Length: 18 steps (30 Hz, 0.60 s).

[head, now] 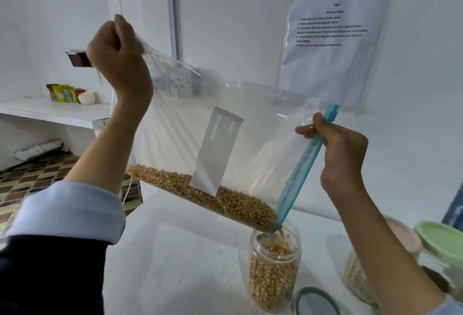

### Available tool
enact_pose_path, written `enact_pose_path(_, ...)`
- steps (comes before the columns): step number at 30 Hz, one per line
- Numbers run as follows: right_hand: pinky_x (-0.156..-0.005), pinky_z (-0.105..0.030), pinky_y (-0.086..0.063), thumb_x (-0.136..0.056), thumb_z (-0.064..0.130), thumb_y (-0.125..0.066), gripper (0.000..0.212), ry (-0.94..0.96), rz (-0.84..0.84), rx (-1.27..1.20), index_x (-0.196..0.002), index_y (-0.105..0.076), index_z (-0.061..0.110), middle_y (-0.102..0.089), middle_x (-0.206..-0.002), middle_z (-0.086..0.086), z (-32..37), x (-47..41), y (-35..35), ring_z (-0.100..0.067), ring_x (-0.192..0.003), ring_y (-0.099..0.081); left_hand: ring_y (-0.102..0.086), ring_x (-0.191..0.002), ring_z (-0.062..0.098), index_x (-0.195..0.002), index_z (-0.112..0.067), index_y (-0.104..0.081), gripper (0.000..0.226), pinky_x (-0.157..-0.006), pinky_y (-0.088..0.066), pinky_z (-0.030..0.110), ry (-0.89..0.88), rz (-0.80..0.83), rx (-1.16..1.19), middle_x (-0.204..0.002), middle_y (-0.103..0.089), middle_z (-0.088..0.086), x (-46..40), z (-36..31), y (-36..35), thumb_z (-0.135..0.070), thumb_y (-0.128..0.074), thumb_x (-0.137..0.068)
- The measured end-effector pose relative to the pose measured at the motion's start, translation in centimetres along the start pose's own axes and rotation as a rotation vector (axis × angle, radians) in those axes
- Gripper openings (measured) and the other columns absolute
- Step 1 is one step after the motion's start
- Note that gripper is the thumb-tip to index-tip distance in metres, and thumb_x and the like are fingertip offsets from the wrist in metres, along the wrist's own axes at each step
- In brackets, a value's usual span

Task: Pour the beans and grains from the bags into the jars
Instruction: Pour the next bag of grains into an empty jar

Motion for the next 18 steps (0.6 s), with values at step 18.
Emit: enact_pose_path(18, -0.086, -0.027, -0.051, -0.088, 0.019, -0.066, 0.02, 0.002, 0.045, -0.005, -0.069, -0.07, 0.014, -0.072, -0.065, 0.003, 0.14, 0.1, -0.5, -0.016, -0.067, -0.065, -0.028, -0.039, 0.001, -0.045, -0.028, -0.03, 0.048, -0.048, -0.024, 0.019, -0.03, -0.022, 0.025, -0.033, -0.034, -0.017, -0.62, -0.79, -0.24, -0.011, -0.044, -0.088)
Point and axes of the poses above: each hand's wrist, its own x-axis away from the middle knuckle, its own y-axis out of the back of the hand, z = x × y, the point moved 4 cm from there along -x, towards the middle knuckle
